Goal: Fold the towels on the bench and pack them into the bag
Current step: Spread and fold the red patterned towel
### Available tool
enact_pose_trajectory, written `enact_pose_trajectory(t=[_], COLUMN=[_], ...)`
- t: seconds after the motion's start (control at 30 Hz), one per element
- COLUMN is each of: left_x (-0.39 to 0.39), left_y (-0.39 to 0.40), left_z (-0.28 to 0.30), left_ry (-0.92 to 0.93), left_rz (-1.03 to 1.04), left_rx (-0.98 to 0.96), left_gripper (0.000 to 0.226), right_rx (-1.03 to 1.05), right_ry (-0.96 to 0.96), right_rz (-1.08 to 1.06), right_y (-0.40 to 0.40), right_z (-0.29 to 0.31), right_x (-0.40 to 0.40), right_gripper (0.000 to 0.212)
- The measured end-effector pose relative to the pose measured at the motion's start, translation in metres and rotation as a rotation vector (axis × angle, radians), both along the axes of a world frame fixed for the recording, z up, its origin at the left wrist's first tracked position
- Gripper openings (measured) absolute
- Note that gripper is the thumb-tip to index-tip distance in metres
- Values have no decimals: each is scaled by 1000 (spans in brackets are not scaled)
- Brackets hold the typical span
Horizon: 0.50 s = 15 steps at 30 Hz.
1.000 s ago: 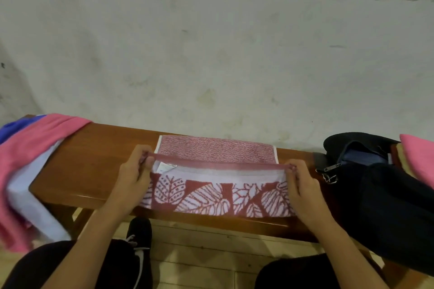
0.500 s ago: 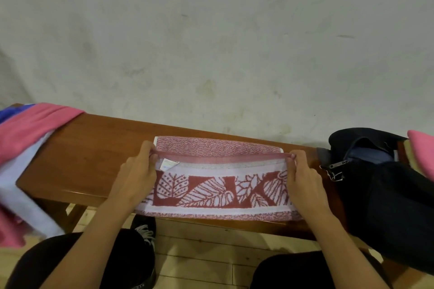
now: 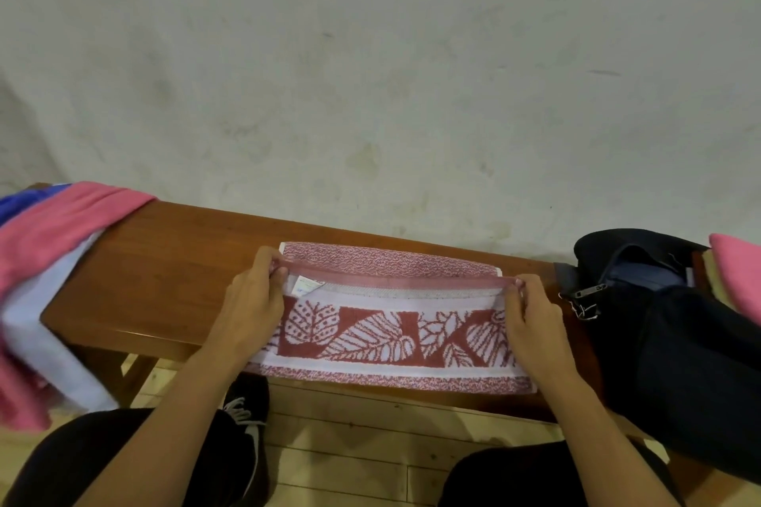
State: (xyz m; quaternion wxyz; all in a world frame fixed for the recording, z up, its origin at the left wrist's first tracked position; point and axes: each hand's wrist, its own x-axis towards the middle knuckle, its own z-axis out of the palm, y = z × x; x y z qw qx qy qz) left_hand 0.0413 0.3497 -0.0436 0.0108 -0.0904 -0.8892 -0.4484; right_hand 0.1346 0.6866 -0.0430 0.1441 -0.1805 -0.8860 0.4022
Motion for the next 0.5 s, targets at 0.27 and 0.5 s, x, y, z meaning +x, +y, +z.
enact_pose_trajectory(t=[0.27, 0.5], left_x=[1, 10], left_y=[-12, -3], left_z=[-6, -3], left_ry=[-111, -17], left_rz=[3, -33], left_rx=[-1, 110], left_gripper=[4, 4], right_rx=[21, 2], right_ry=[-100, -2], right_rz=[46, -16], right_y=[-1, -4], right_z=[2, 1], right_x=[5, 2], right_gripper=[22, 20])
